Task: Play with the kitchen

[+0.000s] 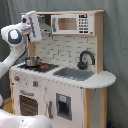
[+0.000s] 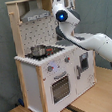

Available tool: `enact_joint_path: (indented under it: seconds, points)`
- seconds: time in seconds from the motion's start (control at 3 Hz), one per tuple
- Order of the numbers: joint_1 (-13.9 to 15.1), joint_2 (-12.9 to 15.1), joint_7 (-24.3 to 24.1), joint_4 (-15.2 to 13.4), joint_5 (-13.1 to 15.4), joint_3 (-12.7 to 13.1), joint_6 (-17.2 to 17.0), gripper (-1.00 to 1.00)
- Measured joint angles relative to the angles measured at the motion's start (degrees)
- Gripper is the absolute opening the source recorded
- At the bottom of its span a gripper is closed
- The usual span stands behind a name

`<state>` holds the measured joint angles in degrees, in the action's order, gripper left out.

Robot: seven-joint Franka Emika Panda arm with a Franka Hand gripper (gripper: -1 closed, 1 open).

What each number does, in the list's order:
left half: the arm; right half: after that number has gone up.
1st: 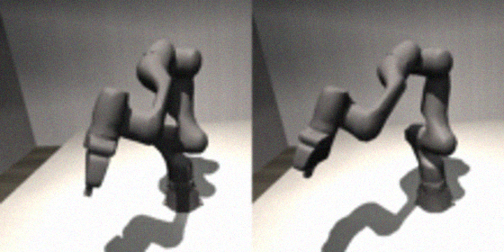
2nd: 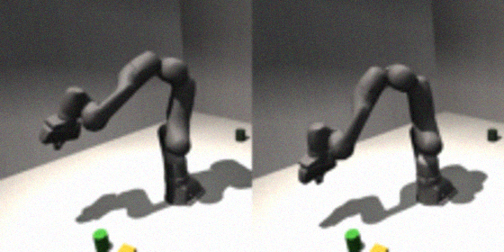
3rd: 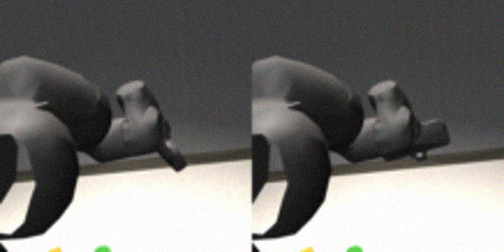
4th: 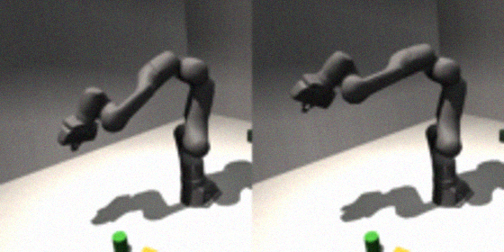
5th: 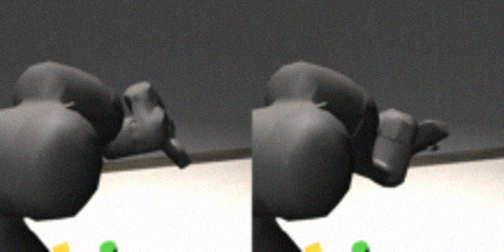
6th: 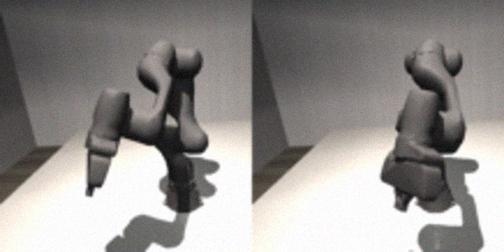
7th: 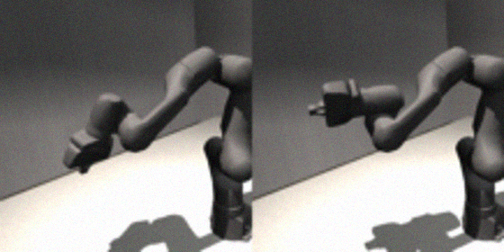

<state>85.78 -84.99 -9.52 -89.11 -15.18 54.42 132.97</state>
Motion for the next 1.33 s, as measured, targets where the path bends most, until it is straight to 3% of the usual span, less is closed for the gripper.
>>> enact_joint_path:
  seconds: [0.33, 0.67, 1.0, 1.33]
  points:
    - [2.5, 0.0, -1.9, 2.9, 0.0, 0.4, -3.8, 1.00]
    - [2.8, 0.0, -2.0, 3.0, 0.0, 0.4, -4.3, 1.00]
    - [2.9, 0.0, -2.0, 3.0, 0.0, 0.4, -4.3, -1.00]
    - [6.1, 0.7, -2.0, 3.3, 0.0, 0.1, -8.2, -1.00]
